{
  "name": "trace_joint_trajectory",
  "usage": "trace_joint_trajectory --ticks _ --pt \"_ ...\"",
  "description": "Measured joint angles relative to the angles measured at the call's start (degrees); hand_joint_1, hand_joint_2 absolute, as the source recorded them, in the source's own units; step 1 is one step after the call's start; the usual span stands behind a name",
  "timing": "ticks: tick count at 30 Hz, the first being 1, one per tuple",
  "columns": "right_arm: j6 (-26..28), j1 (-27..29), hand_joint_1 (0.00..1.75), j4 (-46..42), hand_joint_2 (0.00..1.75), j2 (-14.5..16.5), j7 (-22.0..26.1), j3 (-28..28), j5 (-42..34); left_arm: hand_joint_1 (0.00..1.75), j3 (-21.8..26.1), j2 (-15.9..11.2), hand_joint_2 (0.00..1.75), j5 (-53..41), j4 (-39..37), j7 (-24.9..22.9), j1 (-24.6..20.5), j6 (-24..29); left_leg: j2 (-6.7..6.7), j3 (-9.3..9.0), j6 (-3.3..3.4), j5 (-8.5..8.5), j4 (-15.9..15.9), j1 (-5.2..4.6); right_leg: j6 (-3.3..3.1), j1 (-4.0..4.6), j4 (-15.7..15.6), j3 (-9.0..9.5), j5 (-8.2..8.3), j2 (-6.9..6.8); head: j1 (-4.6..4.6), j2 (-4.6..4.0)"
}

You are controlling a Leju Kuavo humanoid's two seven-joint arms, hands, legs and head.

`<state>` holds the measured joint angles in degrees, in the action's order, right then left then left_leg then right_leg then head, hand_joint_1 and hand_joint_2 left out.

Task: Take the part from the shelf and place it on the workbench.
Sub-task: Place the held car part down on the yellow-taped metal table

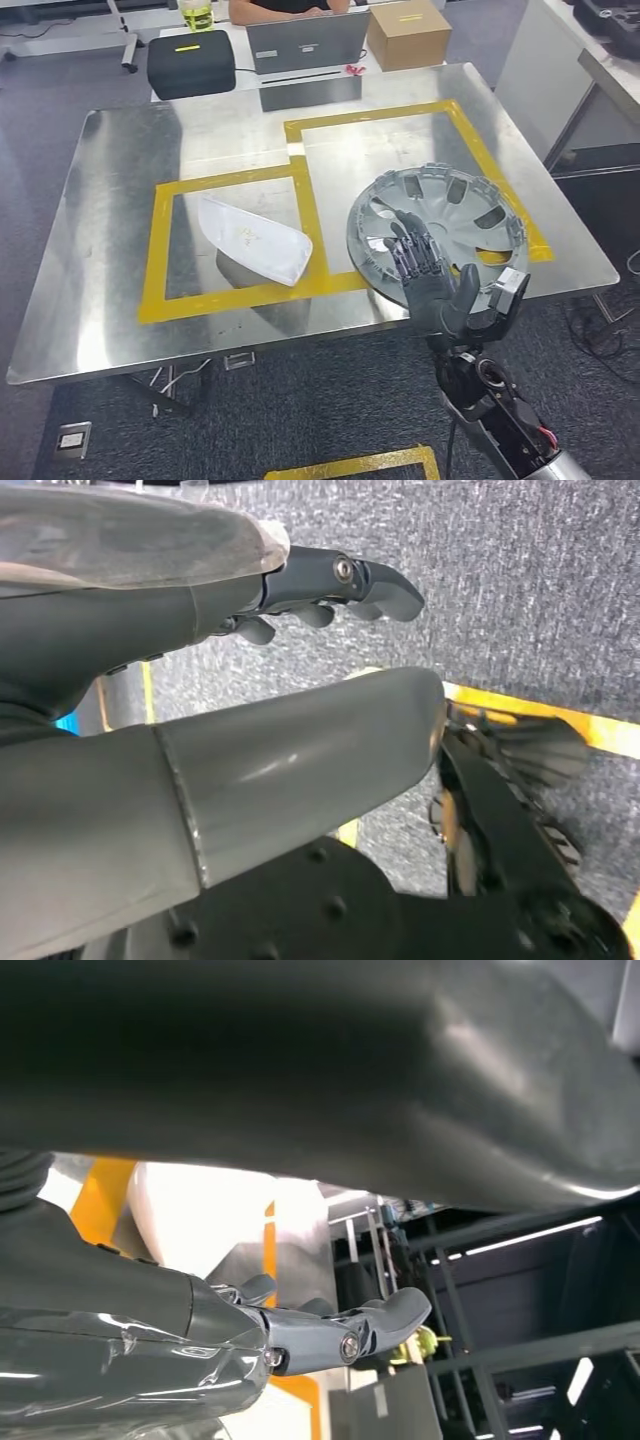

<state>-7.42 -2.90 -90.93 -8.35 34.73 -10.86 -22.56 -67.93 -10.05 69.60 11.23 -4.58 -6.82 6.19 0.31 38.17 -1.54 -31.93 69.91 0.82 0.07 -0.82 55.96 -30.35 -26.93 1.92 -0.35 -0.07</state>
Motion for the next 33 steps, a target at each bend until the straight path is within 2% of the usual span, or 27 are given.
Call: trace_joint_trajectory --ticks 1,3,5,9,15,21,25,30,33 --pt "-0.1 0.0 0.0 -0.3 0.0 0.0 0.0 -0.1 -0.1 0.0 0.0 0.0 0.0 0.0 0.0 0.0 0.0 0.0 -0.51 -1.13 0.56 2.39 -3.3 -0.21 -0.05 0.15 0.0 0.14 -0.04 0.54 -0.07 0.0" --pt "-0.2 -0.1 0.0 -0.7 0.87 0.0 0.1 -0.2 -0.2 0.0 0.0 -0.2 0.0 -0.1 0.0 0.0 0.0 0.0 -2.47 -3.96 1.75 6.09 -10.9 -0.6 -0.08 0.35 0.0 0.18 -0.13 1.44 -0.12 0.0" --pt "-0.2 -0.2 0.0 -0.9 1.75 0.1 0.1 -0.2 -0.3 0.0 0.0 -0.3 0.0 -0.1 0.0 0.0 -0.1 0.1 -3.58 -5.24 2.17 6.89 -14.3 -0.86 0.15 0.23 0.0 -0.09 -0.17 2.12 -0.1 0.0" --pt "-0.2 -0.2 0.0 -1.1 1.75 0.1 0.1 -0.4 -0.1 0.0 0.0 -0.1 0.0 -0.2 0.0 0.0 -0.2 0.1 -3.18 -5.66 0.92 6.83 -15.1 -0.8 -0.91 0.28 0.0 -0.03 -0.54 2.45 0.16 0.0" --pt "-0.2 -0.3 0.0 -1.5 1.75 0.1 0.1 -0.8 0.0 0.0 0.0 -0.1 0.0 -0.2 0.0 -0.1 -0.2 0.1 -3.2 -5.96 1.43 6.65 -15.1 -0.9 -0.42 0.23 -0.8 0.69 -0.4 2.4 0.92 0.0" --pt "0.0 -0.3 0.0 -1.5 1.75 0.1 0.0 -1.0 0.4 0.0 0.0 0.0 0.0 -0.2 0.0 -0.1 -0.2 0.1 -3.2 -6.02 1.66 6.51 -15.0 -0.91 0.23 0.23 -1.0 0.84 -0.42 2.4 1.04 0.0" --pt "0.3 -0.3 0.0 -1.6 0.0 0.1 -0.2 -1.2 0.8 0.0 0.0 0.0 0.0 -0.2 0.0 -0.1 -0.2 0.2 -3.2 -6.03 1.67 6.5 -15.0 -0.87 0.3 0.24 -1.0 0.82 -0.45 2.4 0.92 0.0" --pt "0.6 -0.4 0.0 -2.1 0.0 0.1 -0.1 -1.3 0.6 0.0 0.0 0.0 0.0 -0.2 0.0 -0.1 -0.2 0.2 -3.2 -6.06 1.65 6.5 -15.1 -0.8 0.29 0.31 -1.0 0.83 -0.45 2.4 0.85 0.0" --pt "-3.7 -0.4 0.0 -2.8 0.0 0.1 2.1 -1.7 -2.1 0.0 0.0 0.0 0.0 -0.9 0.0 -0.1 -0.2 0.2 -3.19 -6.11 1.64 6.5 -15.2 -0.79 0.28 0.32 -1.0 0.83 -0.45 2.4 0.82 0.0"
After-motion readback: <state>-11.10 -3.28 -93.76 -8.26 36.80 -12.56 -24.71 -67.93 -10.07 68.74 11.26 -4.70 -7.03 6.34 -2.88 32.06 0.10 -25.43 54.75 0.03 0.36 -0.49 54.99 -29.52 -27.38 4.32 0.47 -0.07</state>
